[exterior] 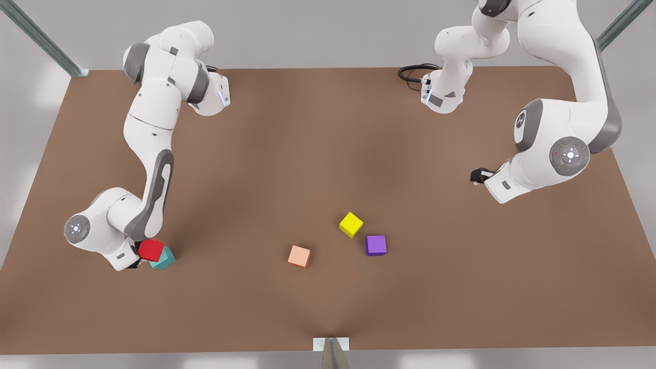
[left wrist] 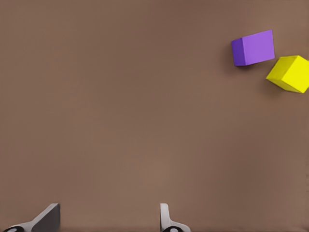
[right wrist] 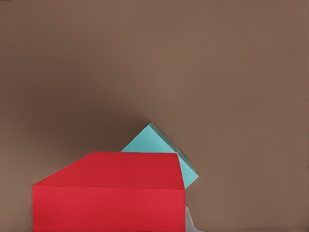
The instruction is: Pick up red wooden cube and pass to hand red wooden cube and place in blue wooden cube
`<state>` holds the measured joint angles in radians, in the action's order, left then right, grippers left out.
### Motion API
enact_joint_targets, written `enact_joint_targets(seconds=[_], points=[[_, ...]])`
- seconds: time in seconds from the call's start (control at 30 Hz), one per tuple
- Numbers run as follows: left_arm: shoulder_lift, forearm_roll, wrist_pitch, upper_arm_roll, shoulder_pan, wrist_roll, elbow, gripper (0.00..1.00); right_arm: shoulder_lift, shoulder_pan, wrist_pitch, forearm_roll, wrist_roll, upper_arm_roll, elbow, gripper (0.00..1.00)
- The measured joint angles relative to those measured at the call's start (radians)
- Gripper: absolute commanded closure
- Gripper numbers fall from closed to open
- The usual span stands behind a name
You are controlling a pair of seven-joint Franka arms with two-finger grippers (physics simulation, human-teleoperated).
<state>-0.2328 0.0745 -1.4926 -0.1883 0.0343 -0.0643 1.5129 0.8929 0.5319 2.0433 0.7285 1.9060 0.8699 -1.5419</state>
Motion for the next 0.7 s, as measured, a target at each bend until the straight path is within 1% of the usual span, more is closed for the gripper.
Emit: enact_joint_targets(seconds=[0.17, 0.2, 0.23, 0.7], points=[[-0.007, -0.002, 0.002, 0.0, 0.001, 0.002, 0.0, 0.0, 0.016, 0.003, 0.021, 0.031, -0.031, 0.0, 0.0, 0.36], [-0.008, -0.002, 0.002, 0.0, 0.001, 0.002, 0.0, 0.0, 0.017, 0.003, 0.024, 0.035, -0.036, 0.0, 0.0, 0.11], [-0.009, -0.003, 0.002, 0.0, 0.001, 0.003, 0.0, 0.0, 0.018, 0.003, 0.027, 0.039, -0.041, -0.001, 0.0, 0.0], [-0.009, -0.003, 0.003, 0.0, 0.001, 0.006, 0.0, 0.0, 0.011, 0.005, 0.023, 0.055, -0.083, -0.007, 0.0, 0.0]])
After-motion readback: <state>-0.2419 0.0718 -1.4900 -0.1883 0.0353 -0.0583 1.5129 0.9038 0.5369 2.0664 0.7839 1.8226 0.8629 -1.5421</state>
